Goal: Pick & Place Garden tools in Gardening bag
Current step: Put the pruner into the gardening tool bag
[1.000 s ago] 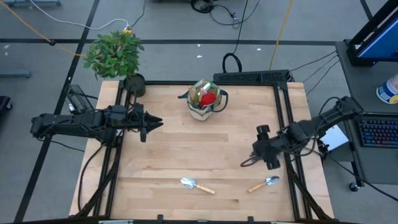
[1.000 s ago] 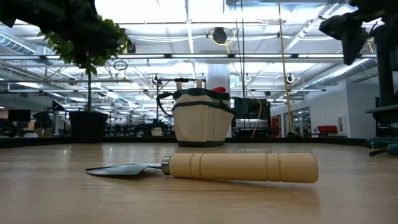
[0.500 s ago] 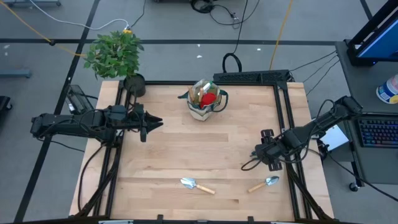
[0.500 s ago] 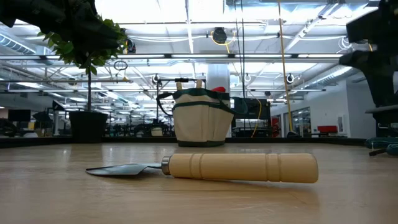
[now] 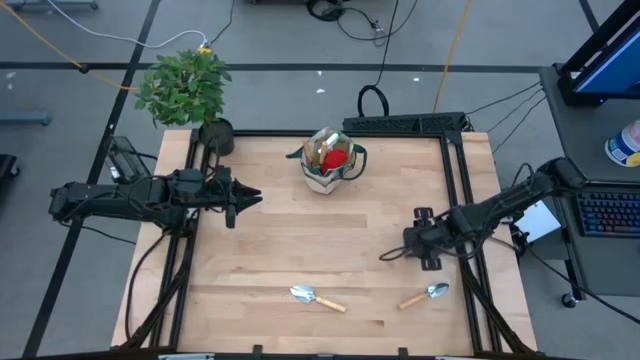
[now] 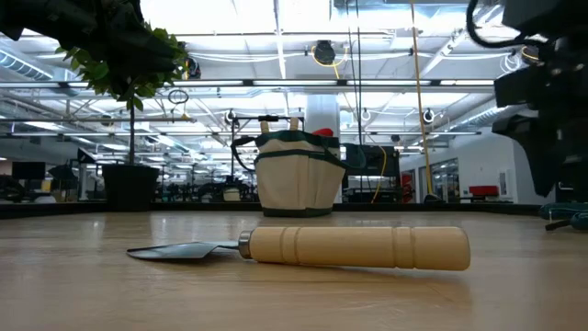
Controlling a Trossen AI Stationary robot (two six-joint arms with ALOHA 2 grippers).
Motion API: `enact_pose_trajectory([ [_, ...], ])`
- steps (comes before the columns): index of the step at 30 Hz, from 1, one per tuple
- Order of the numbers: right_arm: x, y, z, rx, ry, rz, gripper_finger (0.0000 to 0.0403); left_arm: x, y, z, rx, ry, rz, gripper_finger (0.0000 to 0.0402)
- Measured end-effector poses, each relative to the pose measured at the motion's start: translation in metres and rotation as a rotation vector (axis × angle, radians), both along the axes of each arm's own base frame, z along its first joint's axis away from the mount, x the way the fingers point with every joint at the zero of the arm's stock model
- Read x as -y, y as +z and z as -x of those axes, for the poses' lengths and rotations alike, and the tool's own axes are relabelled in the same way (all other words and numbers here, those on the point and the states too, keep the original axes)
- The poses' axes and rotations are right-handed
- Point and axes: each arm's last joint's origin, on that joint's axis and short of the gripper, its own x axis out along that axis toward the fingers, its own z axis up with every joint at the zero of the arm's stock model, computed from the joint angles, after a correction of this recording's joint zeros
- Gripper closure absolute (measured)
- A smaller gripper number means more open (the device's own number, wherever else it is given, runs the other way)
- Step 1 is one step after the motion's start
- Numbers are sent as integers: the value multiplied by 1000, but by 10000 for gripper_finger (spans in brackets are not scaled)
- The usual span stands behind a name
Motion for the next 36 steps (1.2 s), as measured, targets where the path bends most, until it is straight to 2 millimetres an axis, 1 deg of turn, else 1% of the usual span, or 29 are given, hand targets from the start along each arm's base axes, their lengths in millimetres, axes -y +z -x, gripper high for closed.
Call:
enact_pose_trajectory([
  [8, 9, -9, -3, -30, -71, 7, 210, 0, 0, 0, 0, 0, 0, 284],
  [14, 7, -20, -8, -97, -62, 6, 222, 0, 0, 0, 0, 0, 0, 284],
  [19, 4, -29, -18, -86, -59, 6, 236, 0, 0, 0, 0, 1, 0, 284],
  [22, 2, -33, -25, -61, -56, -5, 253, 0, 0, 0, 0, 1, 0, 284],
  [24, 1, -34, -26, -57, -55, -9, 272, 0, 0, 0, 1, 1, 0, 284],
  [30, 0, -32, -28, -24, -51, -29, 355, 0, 0, 0, 0, 2, -1, 284],
  [32, 0, -30, -30, 24, -55, -37, 358, 0, 0, 0, 0, 4, -1, 284],
  [36, 0, -20, -42, 178, -85, -90, 358, -1, 0, 0, 0, 26, -8, 284],
])
